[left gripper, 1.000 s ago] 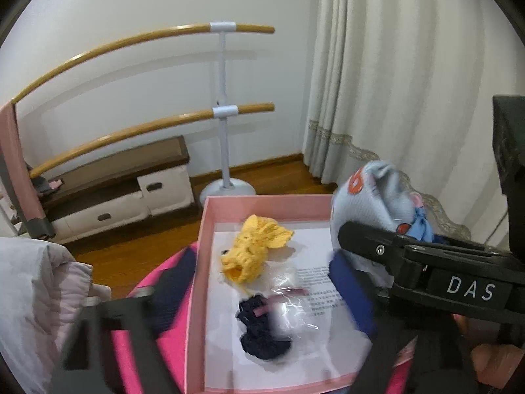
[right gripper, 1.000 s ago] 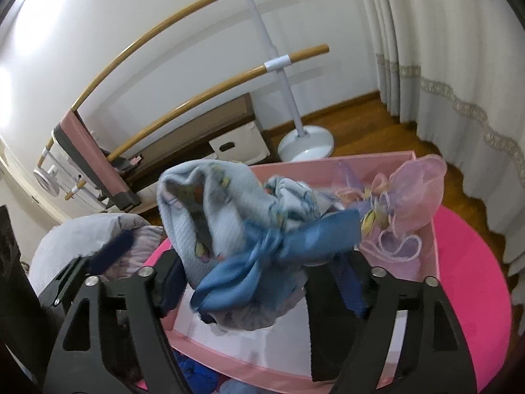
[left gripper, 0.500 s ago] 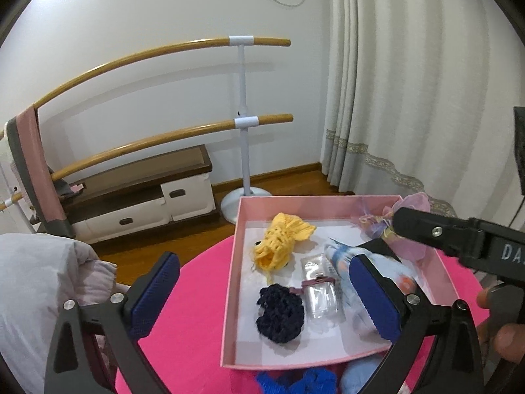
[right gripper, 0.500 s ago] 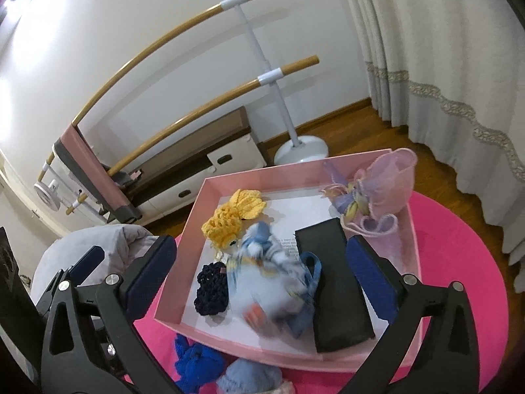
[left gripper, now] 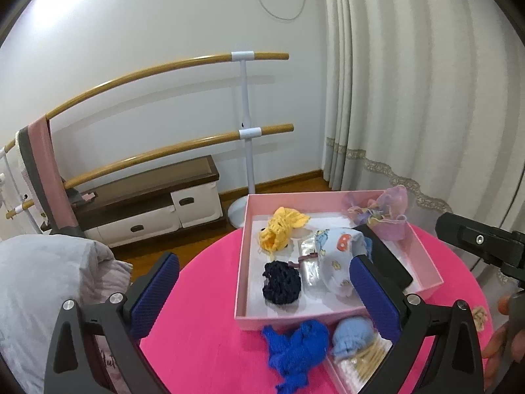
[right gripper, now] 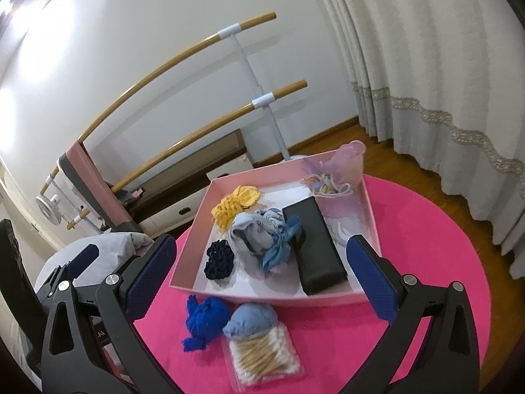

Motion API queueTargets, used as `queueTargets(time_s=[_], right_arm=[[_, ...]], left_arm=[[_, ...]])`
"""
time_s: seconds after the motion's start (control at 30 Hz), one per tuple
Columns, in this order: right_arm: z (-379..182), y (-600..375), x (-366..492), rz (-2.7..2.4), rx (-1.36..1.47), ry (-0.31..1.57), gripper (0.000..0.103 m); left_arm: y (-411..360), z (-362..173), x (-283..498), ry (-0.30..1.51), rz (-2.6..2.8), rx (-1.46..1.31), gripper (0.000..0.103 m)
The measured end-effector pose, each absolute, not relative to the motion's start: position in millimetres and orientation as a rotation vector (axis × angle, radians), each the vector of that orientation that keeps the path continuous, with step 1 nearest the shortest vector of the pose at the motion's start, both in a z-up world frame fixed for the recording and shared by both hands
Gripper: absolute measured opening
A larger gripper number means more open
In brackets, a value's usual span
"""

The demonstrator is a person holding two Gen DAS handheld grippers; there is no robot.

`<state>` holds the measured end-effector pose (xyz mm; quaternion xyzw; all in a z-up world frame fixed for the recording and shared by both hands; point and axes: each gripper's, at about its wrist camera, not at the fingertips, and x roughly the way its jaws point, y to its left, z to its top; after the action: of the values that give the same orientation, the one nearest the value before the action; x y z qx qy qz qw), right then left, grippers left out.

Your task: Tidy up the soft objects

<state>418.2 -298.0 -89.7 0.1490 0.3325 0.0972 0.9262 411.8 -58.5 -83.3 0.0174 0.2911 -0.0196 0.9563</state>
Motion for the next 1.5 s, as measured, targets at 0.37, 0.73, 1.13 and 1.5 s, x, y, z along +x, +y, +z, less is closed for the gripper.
queueTargets(time_s=[0.37, 0.73, 1.13, 1.5], right_arm=[[-72, -293, 344, 0.106, 0.183, 0.604, 0.103], [-76, -294, 290, 0.043, 0.133, 0.578, 0.103], [-86, -301, 261, -0.017, 0.106, 0.575, 0.103], [-84, -288, 246, -0.016, 0.061, 0.549, 0.103]], left_arm=[[-58, -61, 336, 0.557, -0.054, 0.026, 0.103], [-54, -56, 282, 0.561, -0.071, 0.01, 0.103], [-47, -56, 258, 0.587, -0.071, -0.014, 0.103], [-48, -65, 233, 0.582, -0.068, -0.023, 0.103]])
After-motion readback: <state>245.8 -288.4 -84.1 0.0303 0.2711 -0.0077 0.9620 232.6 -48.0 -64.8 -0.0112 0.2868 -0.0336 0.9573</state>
